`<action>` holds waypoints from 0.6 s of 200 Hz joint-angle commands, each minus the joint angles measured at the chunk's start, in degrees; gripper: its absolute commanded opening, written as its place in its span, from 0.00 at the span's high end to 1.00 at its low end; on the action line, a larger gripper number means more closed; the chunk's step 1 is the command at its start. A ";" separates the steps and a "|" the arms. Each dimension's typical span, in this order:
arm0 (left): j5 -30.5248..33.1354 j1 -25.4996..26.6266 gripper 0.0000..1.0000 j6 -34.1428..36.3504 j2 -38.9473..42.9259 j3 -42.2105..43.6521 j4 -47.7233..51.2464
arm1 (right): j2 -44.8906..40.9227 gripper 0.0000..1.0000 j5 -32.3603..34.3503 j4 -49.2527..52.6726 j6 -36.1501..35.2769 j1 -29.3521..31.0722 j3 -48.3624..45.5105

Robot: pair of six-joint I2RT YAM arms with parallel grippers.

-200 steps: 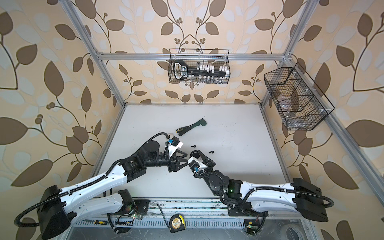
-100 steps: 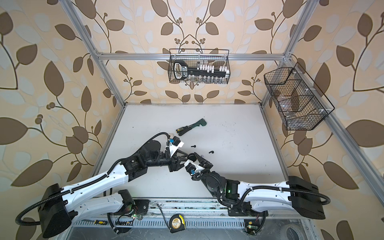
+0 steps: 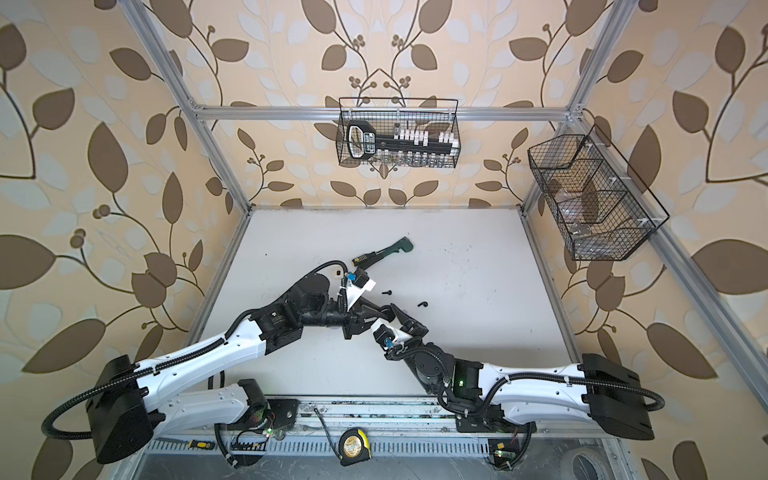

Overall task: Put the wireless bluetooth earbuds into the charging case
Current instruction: 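Close the left gripper on the black case held by the right gripper, then open the right gripper and draw it back from the black case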

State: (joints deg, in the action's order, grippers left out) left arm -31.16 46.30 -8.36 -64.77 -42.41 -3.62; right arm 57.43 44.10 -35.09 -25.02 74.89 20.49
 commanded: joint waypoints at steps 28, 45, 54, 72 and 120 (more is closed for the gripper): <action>-4.71 1.07 0.90 1.41 -1.06 -1.97 1.35 | -1.66 0.93 -1.20 -1.97 -0.17 0.30 1.61; -5.40 1.07 0.94 1.24 -0.90 -1.90 1.03 | -2.14 0.82 -1.50 -1.52 0.23 0.52 1.66; -4.89 1.07 0.97 1.20 -0.45 -1.39 0.28 | -2.55 0.72 -1.49 -1.55 0.28 0.60 1.46; -0.80 1.07 1.00 0.99 1.29 0.31 -1.04 | -3.65 0.51 -2.98 -0.71 1.09 0.57 1.39; 16.37 0.89 1.00 0.44 12.30 9.42 -8.50 | -9.92 0.39 -9.18 5.21 6.19 1.04 1.27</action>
State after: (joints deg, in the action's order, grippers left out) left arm -24.56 47.22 -8.29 -58.41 -37.41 -7.07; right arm 51.16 39.18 -30.17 -22.17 75.50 20.49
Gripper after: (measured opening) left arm 0.198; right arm 0.611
